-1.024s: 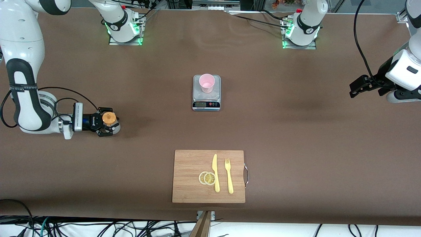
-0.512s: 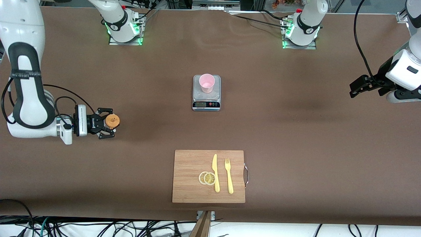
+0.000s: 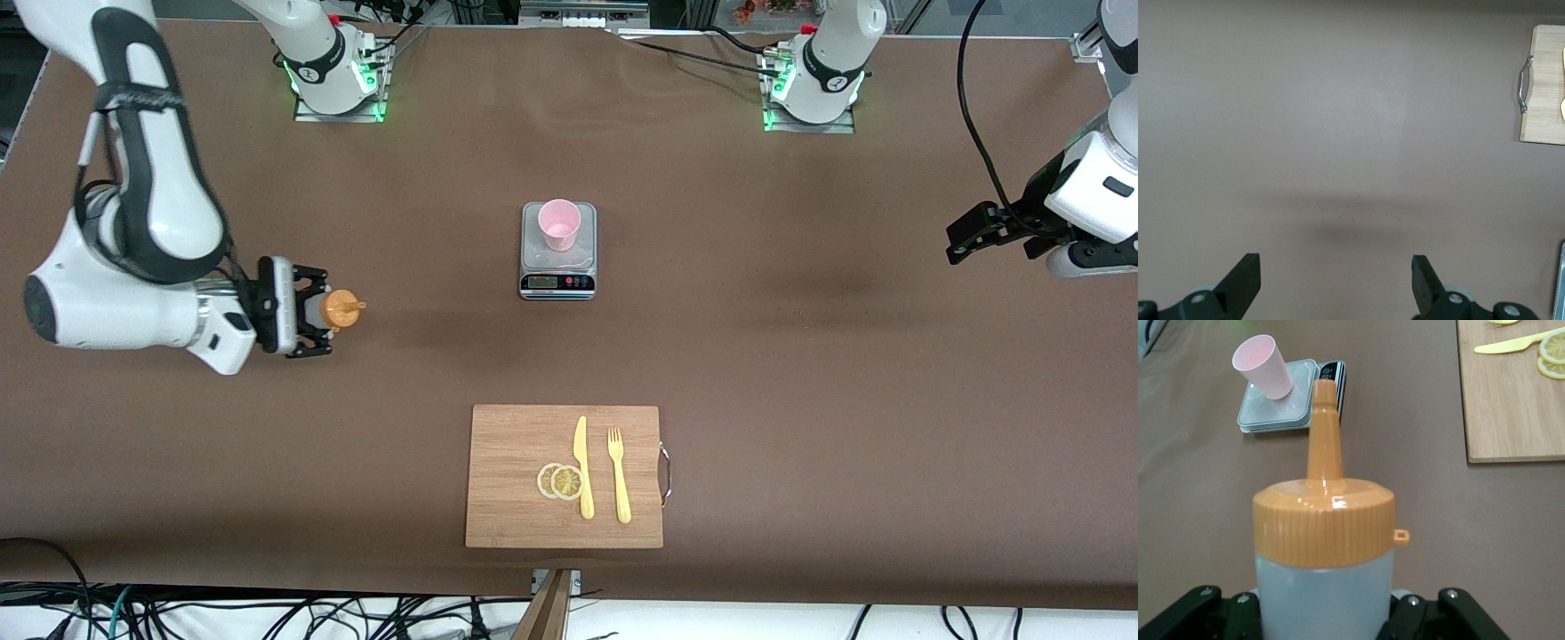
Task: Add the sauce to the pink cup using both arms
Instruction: 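Lift the sauce bottle with the right gripper toward the pink cup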
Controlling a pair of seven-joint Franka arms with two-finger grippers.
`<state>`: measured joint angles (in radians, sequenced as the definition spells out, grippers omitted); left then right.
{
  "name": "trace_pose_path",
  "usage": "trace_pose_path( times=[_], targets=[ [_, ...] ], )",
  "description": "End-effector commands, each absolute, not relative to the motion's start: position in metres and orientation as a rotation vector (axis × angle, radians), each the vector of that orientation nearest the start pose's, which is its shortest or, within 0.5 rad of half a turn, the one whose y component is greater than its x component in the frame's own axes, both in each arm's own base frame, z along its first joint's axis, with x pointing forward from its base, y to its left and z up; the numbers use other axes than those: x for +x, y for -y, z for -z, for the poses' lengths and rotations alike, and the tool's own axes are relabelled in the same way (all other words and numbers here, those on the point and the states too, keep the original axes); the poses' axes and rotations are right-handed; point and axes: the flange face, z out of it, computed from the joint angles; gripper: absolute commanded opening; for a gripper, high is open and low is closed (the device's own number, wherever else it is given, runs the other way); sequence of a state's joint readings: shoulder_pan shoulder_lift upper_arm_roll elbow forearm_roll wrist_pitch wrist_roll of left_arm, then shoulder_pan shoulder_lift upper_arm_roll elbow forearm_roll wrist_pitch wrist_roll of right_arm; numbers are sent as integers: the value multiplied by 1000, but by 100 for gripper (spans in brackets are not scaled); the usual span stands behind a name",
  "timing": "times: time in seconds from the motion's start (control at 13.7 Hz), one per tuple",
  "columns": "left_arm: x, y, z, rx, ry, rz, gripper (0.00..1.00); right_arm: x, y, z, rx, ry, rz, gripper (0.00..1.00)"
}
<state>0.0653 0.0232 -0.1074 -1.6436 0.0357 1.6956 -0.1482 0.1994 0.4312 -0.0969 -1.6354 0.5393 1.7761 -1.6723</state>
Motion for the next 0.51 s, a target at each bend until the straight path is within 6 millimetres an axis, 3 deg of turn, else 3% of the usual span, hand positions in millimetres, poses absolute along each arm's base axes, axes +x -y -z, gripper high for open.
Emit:
trace_pose_path(
  times=[0.0,0.44],
  targets=[
    [574,20,-594,-3128,171,40,100,622,-149,-376,-1893,1914,110,0],
    [574,20,-594,-3128,171,40,100,588,-256,-387,-1992,2093,-80,0]
  ],
)
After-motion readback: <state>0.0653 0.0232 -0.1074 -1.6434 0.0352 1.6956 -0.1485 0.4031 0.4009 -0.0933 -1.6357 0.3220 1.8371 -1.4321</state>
